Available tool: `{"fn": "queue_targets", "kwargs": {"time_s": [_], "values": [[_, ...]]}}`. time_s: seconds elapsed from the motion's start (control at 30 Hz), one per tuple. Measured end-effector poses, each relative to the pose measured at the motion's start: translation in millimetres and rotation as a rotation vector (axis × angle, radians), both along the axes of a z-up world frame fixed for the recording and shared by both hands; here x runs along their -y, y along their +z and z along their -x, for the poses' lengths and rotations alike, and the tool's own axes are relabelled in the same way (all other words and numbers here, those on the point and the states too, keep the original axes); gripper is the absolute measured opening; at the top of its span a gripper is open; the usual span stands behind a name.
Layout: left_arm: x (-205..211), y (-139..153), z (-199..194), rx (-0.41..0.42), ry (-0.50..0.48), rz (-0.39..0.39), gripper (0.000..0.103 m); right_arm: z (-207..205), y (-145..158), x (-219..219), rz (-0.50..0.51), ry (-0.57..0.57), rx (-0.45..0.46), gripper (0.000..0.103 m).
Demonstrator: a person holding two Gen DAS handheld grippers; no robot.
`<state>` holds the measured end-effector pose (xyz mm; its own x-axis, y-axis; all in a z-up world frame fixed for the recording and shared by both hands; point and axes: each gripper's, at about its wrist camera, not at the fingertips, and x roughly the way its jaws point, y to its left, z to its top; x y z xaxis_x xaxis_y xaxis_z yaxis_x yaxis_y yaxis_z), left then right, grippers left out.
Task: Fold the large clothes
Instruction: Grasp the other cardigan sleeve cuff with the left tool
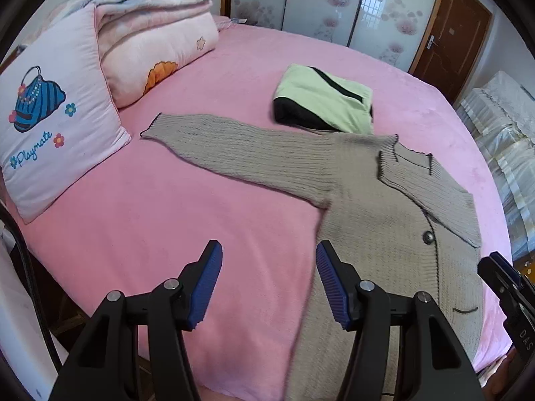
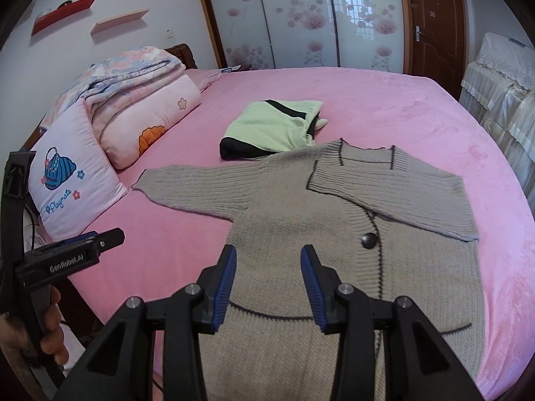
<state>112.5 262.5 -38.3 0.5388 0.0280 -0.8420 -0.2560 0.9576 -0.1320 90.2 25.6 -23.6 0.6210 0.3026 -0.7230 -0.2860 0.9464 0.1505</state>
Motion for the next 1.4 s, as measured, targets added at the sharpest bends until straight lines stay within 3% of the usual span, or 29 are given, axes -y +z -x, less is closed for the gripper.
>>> {"fn": "queue_targets", "kwargs": {"time_s": [0.17, 0.4, 0.63, 0.8, 1.0, 1.03, 1.1, 1.2, 1.3, 1.4], "values": [[-60, -38, -39, -0.053, 0.036, 0.089, 0.057, -25, -11, -33, 0.024, 0.027, -0.009, 0.04], [-140, -119, -104, -0.077, 0.131, 0.264, 0.057, -69, -44, -68, 0.046, 0.043, -0.051, 0.04], [-184, -168, -167, -0.054, 0.193, 0.268, 0.057, -117, -83, -87, 0.072, 0.024, -0.088, 0.04], [-200, -197, -201, -0.065, 0.186, 0.308, 0.057, -151, -109, -85, 0.061, -0.02, -0.123, 0.04], [-206, -208, -228, -0.042, 0.085, 0.319, 0.057, -187, -132, -77, 0.051, -0.085, -0.152, 0.04], [-206, -209, -231, -0.033, 0.077, 0.307, 0.053, -191, -134, -76, 0.043, -0.094, -0.157, 0.04], [-206, -208, -232, -0.02, 0.081, 0.273, 0.024, -194, -137, -72, 0.034, -0.108, -0.161, 0.04], [-207, -203, -231, 0.017, 0.126, 0.261, 0.011, -194, -140, -64, 0.025, -0.122, -0.171, 0.04], [-188, -181, -225, 0.066, 0.161, 0.169, 0.009, -188, -140, -48, 0.01, -0.134, -0.18, 0.04], [-150, -139, -219, 0.154, 0.122, 0.091, 0.009, -179, -137, -26, -0.005, -0.158, -0.176, 0.04]]}}
